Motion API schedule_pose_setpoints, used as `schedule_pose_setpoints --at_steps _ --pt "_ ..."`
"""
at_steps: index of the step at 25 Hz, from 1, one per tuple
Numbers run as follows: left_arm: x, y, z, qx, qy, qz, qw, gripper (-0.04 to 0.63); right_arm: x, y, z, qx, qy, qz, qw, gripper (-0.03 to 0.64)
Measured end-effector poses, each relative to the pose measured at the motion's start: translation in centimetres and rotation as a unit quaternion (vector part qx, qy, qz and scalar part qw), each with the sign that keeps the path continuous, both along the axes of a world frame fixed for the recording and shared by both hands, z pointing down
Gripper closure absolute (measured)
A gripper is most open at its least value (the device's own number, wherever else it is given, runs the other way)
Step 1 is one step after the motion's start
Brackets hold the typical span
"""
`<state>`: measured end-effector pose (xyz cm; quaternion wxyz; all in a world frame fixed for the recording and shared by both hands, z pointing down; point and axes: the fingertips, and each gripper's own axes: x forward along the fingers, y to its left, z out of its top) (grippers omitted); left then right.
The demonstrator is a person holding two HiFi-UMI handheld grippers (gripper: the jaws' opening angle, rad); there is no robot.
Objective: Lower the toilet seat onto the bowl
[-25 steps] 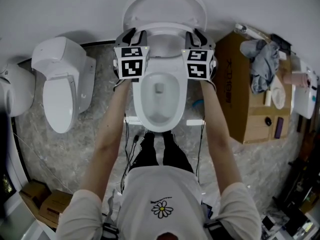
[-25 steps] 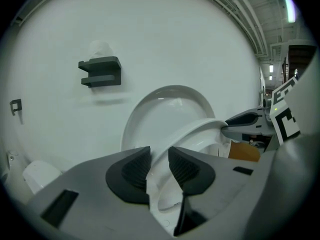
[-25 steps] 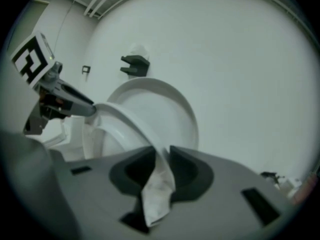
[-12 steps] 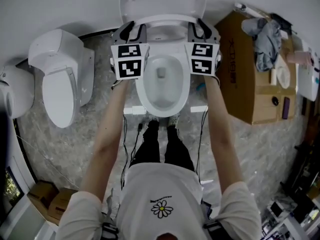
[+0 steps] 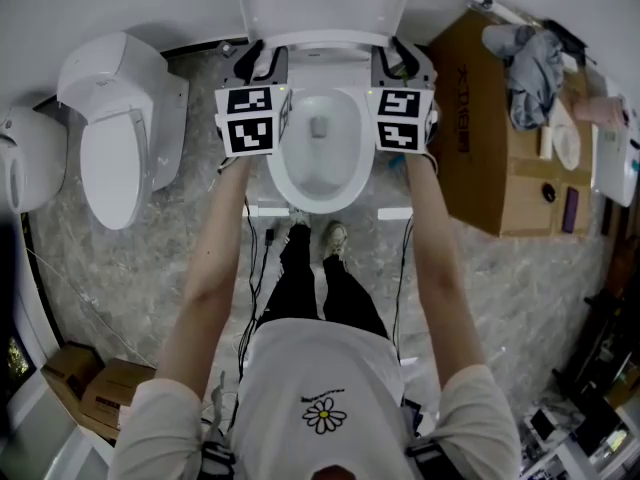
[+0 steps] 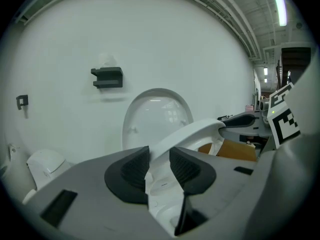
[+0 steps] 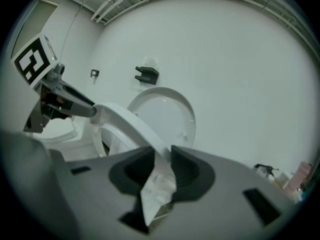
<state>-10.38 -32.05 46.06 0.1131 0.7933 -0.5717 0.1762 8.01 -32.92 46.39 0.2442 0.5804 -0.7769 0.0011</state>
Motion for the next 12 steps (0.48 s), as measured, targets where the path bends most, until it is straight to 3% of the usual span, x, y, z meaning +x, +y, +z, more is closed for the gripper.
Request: schedule_pose_setpoints --at_steps 12 --pt "0.2 7.3 2.9 -0.022 -0.022 -0.012 0.9994 0.443 0.2 7.1 2.7 -0.014 0.035 -0.043 0.998 0.491"
